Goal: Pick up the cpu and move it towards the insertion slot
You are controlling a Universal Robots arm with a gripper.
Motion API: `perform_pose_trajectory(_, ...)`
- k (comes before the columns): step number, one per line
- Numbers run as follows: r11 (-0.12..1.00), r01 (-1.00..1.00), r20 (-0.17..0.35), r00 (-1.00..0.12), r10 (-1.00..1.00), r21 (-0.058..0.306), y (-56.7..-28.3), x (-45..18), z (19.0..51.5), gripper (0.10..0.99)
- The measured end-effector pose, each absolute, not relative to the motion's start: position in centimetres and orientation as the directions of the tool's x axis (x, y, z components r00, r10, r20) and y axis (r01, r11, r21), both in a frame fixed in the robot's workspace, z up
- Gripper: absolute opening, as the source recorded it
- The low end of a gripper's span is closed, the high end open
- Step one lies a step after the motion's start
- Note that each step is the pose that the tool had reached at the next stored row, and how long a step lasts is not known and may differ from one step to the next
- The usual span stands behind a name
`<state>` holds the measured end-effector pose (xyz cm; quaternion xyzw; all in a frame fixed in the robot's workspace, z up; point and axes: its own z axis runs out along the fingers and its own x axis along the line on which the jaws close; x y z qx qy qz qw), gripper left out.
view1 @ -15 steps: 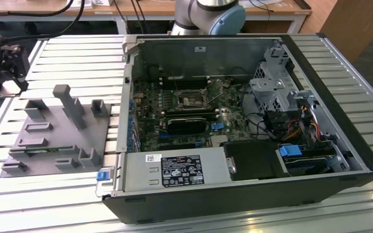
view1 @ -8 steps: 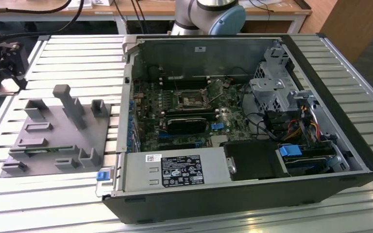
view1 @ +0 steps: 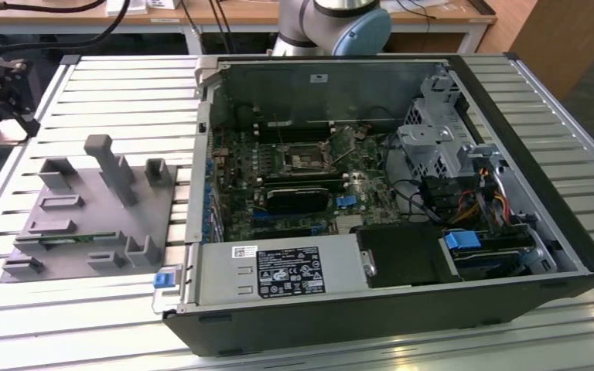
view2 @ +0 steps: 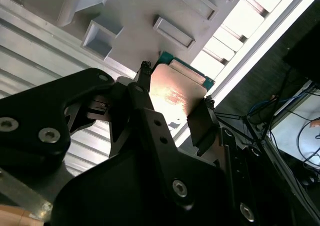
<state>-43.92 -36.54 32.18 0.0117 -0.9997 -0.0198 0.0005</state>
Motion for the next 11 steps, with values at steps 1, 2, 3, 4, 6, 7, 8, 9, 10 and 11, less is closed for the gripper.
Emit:
perform_pose_trajectory(1,0.999,-0.023,0.001,-1.0,-0.023,0.04,-36.5,-43.9,32.4,0.545)
perform_pose_trajectory(2,0.999,-0.023,0.0,-1.0,-0.023,0.04,-36.5,-43.9,32.6,0.545)
perform_pose_trajectory(3,0.999,-0.023,0.0,-1.0,-0.023,0.04,-36.5,-43.9,32.9,0.545)
perform_pose_trajectory(4,0.999,-0.023,0.001,-1.0,-0.023,0.04,-36.5,-43.9,33.1,0.545)
perform_pose_trajectory(6,0.999,-0.023,0.001,-1.0,-0.023,0.04,-36.5,-43.9,33.4,0.545)
perform_pose_trajectory(7,0.999,-0.023,0.001,-1.0,-0.023,0.04,-36.5,-43.9,33.6,0.545)
perform_pose_trajectory(8,0.999,-0.023,0.001,-1.0,-0.023,0.04,-36.5,-43.9,33.7,0.545)
perform_pose_trajectory(9,0.999,-0.023,0.001,-1.0,-0.023,0.04,-36.5,-43.9,33.9,0.545)
perform_pose_trajectory(10,0.999,-0.023,0.0,-1.0,-0.023,0.04,-36.5,-43.9,34.0,0.545)
perform_pose_trajectory(11,0.999,-0.023,0.001,-1.0,-0.023,0.04,-36.5,-43.9,34.1,0.545)
